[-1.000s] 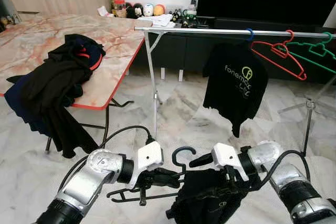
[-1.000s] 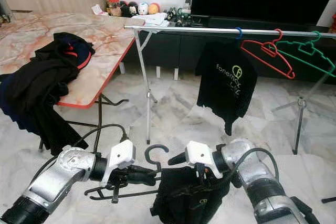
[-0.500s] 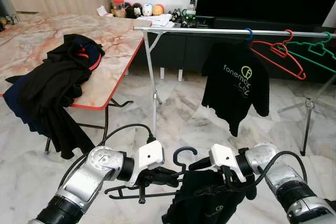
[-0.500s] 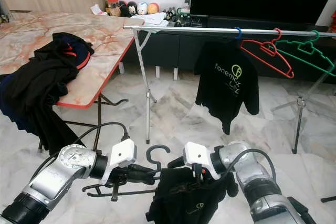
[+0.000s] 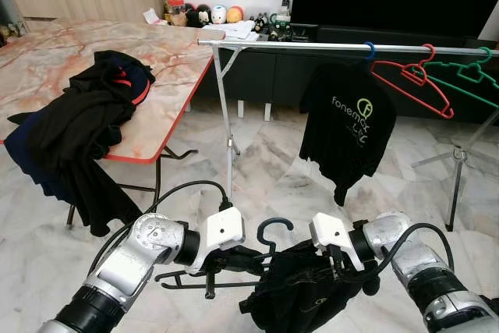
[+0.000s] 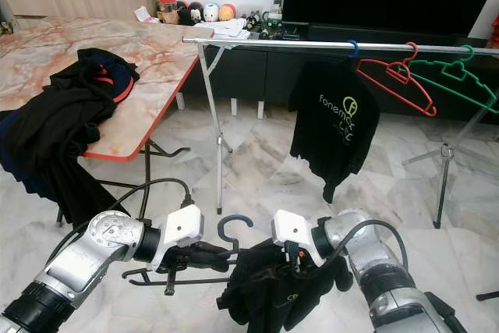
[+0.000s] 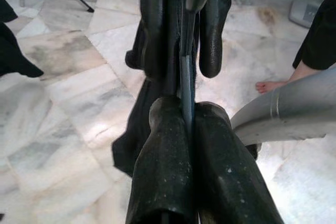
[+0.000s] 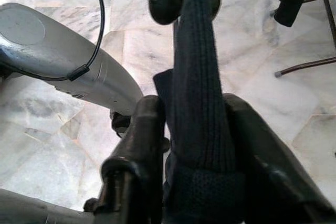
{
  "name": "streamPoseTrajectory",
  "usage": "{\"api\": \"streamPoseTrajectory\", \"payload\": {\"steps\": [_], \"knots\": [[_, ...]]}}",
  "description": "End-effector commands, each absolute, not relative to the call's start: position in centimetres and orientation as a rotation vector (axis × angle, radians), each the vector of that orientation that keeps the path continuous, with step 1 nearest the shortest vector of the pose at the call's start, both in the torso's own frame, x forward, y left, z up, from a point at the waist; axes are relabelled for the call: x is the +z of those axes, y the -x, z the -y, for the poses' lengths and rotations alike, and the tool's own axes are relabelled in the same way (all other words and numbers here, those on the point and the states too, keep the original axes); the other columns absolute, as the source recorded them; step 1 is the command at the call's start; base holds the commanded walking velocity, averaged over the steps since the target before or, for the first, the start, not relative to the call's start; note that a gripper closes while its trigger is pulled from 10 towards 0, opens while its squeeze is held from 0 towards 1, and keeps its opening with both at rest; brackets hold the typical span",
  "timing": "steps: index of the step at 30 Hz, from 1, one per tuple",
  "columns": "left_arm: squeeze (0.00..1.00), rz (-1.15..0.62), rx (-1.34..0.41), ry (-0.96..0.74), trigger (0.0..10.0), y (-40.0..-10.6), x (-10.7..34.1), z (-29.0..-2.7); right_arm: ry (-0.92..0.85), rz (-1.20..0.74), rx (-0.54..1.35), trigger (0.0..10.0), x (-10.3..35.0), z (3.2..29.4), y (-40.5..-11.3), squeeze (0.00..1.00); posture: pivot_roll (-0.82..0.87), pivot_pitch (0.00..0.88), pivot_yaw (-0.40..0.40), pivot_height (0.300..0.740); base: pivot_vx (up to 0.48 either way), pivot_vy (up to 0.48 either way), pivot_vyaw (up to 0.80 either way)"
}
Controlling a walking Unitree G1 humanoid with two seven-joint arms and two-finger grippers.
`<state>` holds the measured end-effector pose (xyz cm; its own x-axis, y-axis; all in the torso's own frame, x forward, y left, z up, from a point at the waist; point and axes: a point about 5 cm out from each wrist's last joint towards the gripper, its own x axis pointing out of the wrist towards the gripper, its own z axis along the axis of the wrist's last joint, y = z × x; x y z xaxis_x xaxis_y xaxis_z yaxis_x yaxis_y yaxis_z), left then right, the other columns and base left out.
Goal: Hang hanger
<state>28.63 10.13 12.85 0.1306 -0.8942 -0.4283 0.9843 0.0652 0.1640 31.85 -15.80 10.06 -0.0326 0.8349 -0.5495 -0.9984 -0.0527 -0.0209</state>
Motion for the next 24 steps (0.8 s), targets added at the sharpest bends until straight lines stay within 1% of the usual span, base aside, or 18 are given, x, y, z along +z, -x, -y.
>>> {"api": "streamPoseTrajectory", "payload": {"steps": [1, 12, 20, 24], "knots": [[0.0, -0.17, -1.455, -0.513, 10.0, -29.0, 14.0, -9.4, 0.489, -0.416, 1.592, 0.0, 10.3, 15.2, -32.0, 0.0, 0.05, 0.069, 0.006, 0.74, 0.0, 0.0, 0.0], [0.0, -0.162, -1.45, -0.545, 10.0, -29.3, 14.1, -9.3, 0.525, -0.458, 1.606, 0.0, 9.5, 15.1, -31.6, 0.0, 0.05, 0.072, 0.008, 0.74, 0.0, 0.0, 0.0], [0.0, -0.202, -1.379, -0.585, 10.0, -30.2, 13.9, -9.6, 0.531, -0.467, 1.611, 0.0, 9.4, 15.1, -31.5, 0.0, 0.05, 0.07, 0.009, 0.74, 0.0, 0.0, 0.0], [0.0, -0.199, -1.379, -0.582, 10.0, -30.3, 13.8, -9.5, 0.523, -0.46, 1.61, 0.0, 9.5, 15.2, -31.5, 0.0, 0.05, 0.067, 0.012, 0.74, 0.0, 0.0, 0.0]]}}
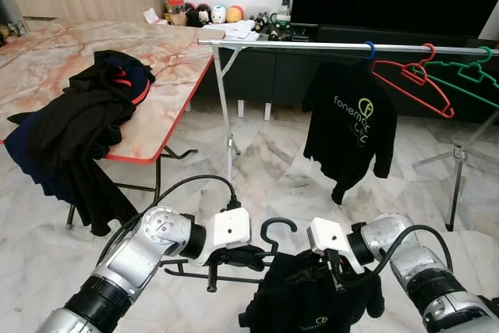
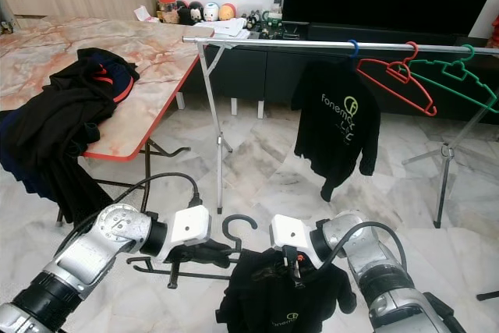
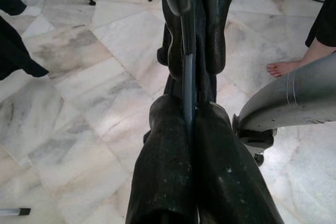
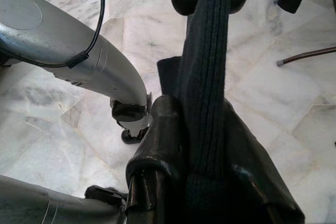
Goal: Hang hanger
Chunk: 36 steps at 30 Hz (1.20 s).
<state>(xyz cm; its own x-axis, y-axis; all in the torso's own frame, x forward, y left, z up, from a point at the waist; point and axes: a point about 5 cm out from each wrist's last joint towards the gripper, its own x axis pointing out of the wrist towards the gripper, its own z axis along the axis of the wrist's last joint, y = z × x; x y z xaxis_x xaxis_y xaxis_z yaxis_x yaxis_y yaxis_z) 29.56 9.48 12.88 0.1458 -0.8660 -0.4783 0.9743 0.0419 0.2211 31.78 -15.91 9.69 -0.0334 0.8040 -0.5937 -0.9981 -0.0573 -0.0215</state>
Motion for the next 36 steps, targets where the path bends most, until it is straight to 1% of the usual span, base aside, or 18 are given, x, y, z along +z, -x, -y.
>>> {"api": "streamPoseTrajectory", "payload": {"steps": [1, 11, 12, 13, 14, 22, 26, 29, 36], "knots": [[0.0, -0.2, -1.372, -0.586, 10.0, -30.4, 13.7, -9.4, 0.521, -0.458, 1.614, 0.0, 9.4, 15.2, -31.4, 0.0, 0.05, 0.067, 0.011, 0.74, 0.0, 0.0, 0.0], [0.0, -0.205, -1.358, -0.61, 10.0, -30.6, 13.6, -9.4, 0.52, -0.448, 1.618, 0.0, 9.6, 15.0, -31.5, 0.0, 0.05, 0.072, 0.01, 0.74, 0.0, 0.0, 0.0], [0.18, -0.209, -1.358, -0.611, 10.0, -30.6, 13.5, -9.5, 0.522, -0.446, 1.618, 0.0, 9.7, 14.9, -31.6, 0.0, 0.05, 0.072, 0.01, 0.74, 0.0, 0.0, 0.0], [0.18, -0.209, -1.358, -0.611, 10.0, -30.6, 13.5, -9.5, 0.522, -0.446, 1.618, 0.0, 9.7, 14.9, -31.6, 0.0, 0.05, 0.072, 0.01, 0.74, 0.0, 0.0, 0.0], [1.0, -0.214, -1.361, -0.597, 10.0, -30.6, 13.5, -9.6, 0.527, -0.444, 1.617, 0.0, 9.9, 14.9, -31.7, 0.0, 0.05, 0.072, 0.01, 0.74, 0.0, 0.0, 0.0], [1.0, -0.23, -1.396, -0.586, 10.0, -30.3, 13.6, -9.6, 0.553, -0.47, 1.596, 0.0, 9.5, 15.4, -31.6, 0.0, 0.05, 0.069, 0.007, 0.74, 0.0, 0.0, 0.0], [1.0, -0.238, -1.392, -0.584, 10.0, -30.3, 13.9, -10.2, 0.574, -0.497, 1.556, 0.0, 8.9, 15.9, -31.5, 0.0, 0.05, 0.067, 0.008, 0.74, 0.0, 0.0, 0.0], [1.0, -0.237, -1.351, -0.597, 10.0, -30.5, 14.3, -11.3, 0.624, -0.551, 1.493, 0.0, 7.9, 16.9, -31.3, 0.0, 0.05, 0.065, 0.01, 0.74, 0.0, 0.0, 0.0], [1.0, -0.227, -1.309, -0.535, 10.0, -30.3, 14.8, -12.2, 0.622, -0.588, 1.451, 0.0, 7.1, 17.6, -30.9, 0.0, 0.05, 0.055, 0.017, 0.74, 0.0, 0.0, 0.0]]}}
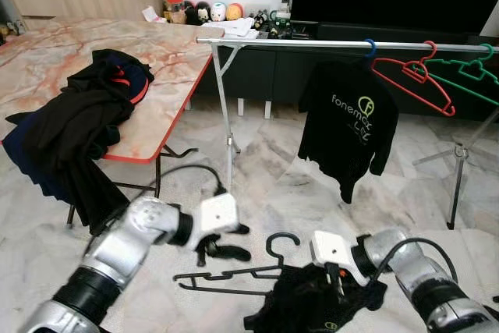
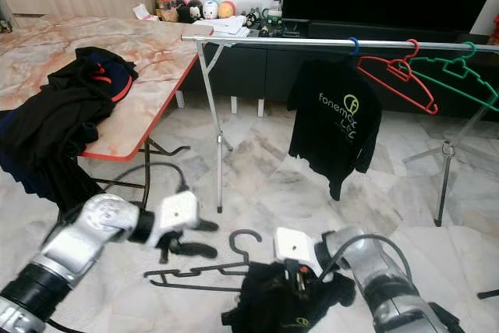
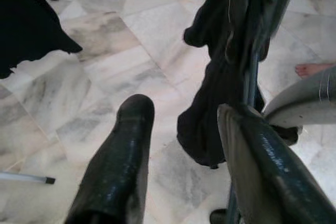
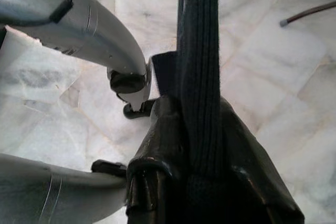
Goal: Hang hanger
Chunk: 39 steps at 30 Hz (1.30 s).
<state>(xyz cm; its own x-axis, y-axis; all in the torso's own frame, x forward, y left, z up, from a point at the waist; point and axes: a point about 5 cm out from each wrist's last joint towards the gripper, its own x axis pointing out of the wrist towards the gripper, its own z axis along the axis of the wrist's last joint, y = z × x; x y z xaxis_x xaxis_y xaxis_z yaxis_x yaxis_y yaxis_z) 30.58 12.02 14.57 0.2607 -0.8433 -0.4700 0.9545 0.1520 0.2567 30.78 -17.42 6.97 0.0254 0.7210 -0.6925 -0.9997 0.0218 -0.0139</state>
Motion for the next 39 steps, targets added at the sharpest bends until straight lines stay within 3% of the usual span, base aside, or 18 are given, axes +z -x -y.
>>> {"api": "streamPoseTrajectory", "payload": {"steps": [1, 5, 12, 19, 24, 25, 29, 39], "knots": [[1.0, -0.227, -1.309, -0.535, 10.0, -30.3, 14.8, -12.2, 0.622, -0.588, 1.451, 0.0, 7.1, 17.6, -30.9, 0.0, 0.05, 0.055, 0.017, 0.74, 0.0, 0.0, 0.0], [1.0, -0.226, -1.267, -0.5, 10.0, -30.0, 14.8, -13.0, 0.625, -0.578, 1.407, 0.0, 7.1, 18.0, -31.0, 0.0, 0.04, 0.049, 0.02, 0.74, 0.0, 0.0, 0.0], [1.0, -0.207, -0.911, -0.402, 10.0, -30.7, 13.0, -16.0, 0.685, -0.46, 1.197, 0.0, 9.0, 19.9, -32.6, 0.0, 0.04, 0.035, 0.02, 0.74, 0.0, 0.0, 0.0], [1.0, -0.232, -0.763, -0.328, 10.0, -30.2, 10.9, -17.0, 0.715, -0.424, 1.091, 0.0, 10.2, 21.1, -33.3, 0.0, 0.04, 0.033, 0.02, 0.74, 0.0, 0.0, 0.0], [1.0, -0.279, -0.696, -0.267, 10.0, -29.9, 8.6, -17.5, 0.743, -0.341, 1.037, 0.0, 11.3, 20.2, -34.1, 0.0, 0.04, 0.054, 0.017, 0.74, 0.0, 0.0, 0.0], [0.0, -0.282, -0.663, -0.264, 10.0, -30.1, 8.3, -17.6, 0.749, -0.315, 1.022, 0.0, 11.7, 19.9, -34.4, 0.0, 0.04, 0.058, 0.018, 0.74, 0.0, 0.0, 0.0], [0.0, -0.304, -0.626, -0.272, 10.0, -30.4, 6.7, -17.5, 0.707, -0.203, 0.97, 0.0, 14.2, 18.2, -35.8, 0.0, 0.03, 0.067, 0.013, 0.74, 0.0, 0.0, 0.0], [0.0, -0.34, -0.625, -0.28, 10.0, -30.6, 5.6, -16.9, 0.721, -0.126, 0.976, 0.0, 16.1, 16.4, -36.0, 0.0, 0.03, 0.084, 0.021, 0.74, 0.0, 0.0, 0.0]]}}
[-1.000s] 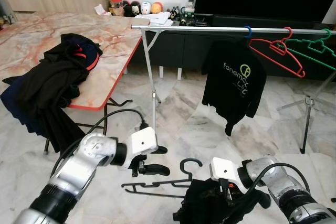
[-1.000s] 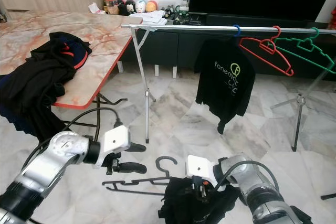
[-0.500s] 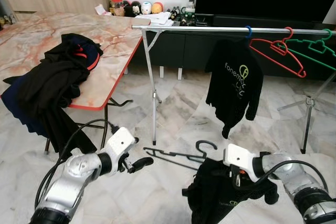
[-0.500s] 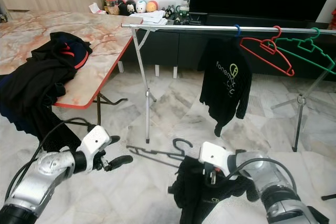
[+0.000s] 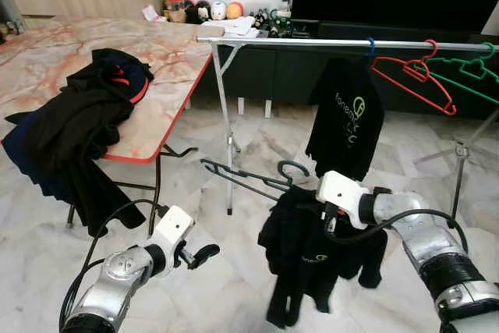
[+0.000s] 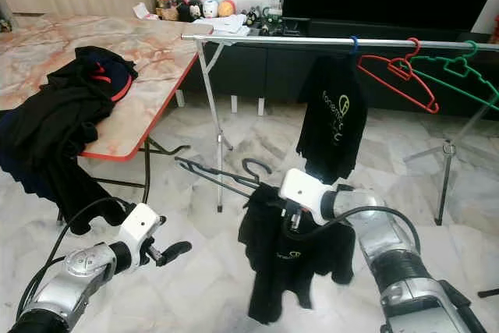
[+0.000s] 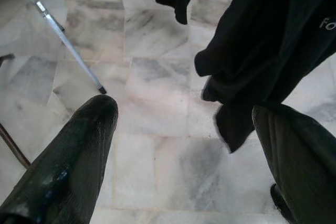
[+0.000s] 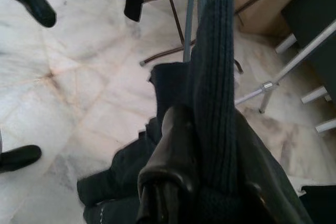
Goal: Hang hanger
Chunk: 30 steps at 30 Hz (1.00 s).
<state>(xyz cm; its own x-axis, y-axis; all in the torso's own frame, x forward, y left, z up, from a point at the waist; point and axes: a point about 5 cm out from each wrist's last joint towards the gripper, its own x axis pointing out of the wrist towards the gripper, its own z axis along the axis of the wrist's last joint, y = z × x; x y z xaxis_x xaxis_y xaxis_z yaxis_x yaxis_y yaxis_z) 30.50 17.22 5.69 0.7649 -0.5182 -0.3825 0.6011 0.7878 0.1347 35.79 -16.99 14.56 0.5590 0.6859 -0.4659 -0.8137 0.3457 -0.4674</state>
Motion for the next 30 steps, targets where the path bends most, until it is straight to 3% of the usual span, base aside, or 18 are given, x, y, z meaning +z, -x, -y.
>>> {"api": "streamPoseTrajectory", "payload": {"steps": [1, 12, 26, 27, 28, 29, 30], "knots": [[0.0, -0.327, -0.632, -0.259, 10.0, -31.0, 5.4, -15.8, 0.709, -0.031, 1.03, 0.0, 18.0, 14.9, -35.4, 0.0, 0.02, 0.089, 0.023, 0.74, 0.0, 0.0, 0.0], [0.0, -0.29, -0.659, -0.234, 10.0, -31.6, 4.9, -14.1, 0.673, 0.111, 1.172, 0.0, 21.7, 12.6, -32.7, 0.0, 0.0, 0.088, 0.018, 0.74, 0.0, 0.0, 0.0], [0.0, -0.279, -0.65, -0.242, 10.0, -31.9, 4.6, -14.1, 0.685, 0.121, 1.221, 0.0, 22.8, 12.0, -31.3, 0.0, 0.0, 0.089, 0.012, 0.74, 0.0, 0.0, 0.0], [0.0, -0.284, -0.671, -0.239, 6.9, -31.9, 4.6, -13.8, 0.685, 0.124, 1.219, 0.0, 22.9, 11.9, -31.3, 0.0, -0.01, 0.088, 0.012, 0.74, 0.0, 0.0, 0.0], [0.0, -0.285, -0.677, -0.239, 6.9, -31.9, 4.6, -13.7, 0.684, 0.126, 1.218, 0.0, 22.9, 11.9, -31.3, 0.0, -0.01, 0.088, 0.012, 0.74, 0.0, 0.0, 0.0], [0.0, -0.284, -0.677, -0.239, 3.8, -31.9, 4.6, -13.7, 0.685, 0.125, 1.217, 0.0, 22.9, 11.9, -31.3, 0.0, -0.01, 0.087, 0.012, 0.74, 0.0, 0.0, 0.0], [0.0, -0.282, -0.675, -0.239, 3.8, -32.0, 4.7, -13.7, 0.685, 0.125, 1.216, 0.0, 22.9, 11.9, -31.2, 0.0, -0.01, 0.087, 0.012, 0.74, 0.0, 0.0, 0.0]]}}
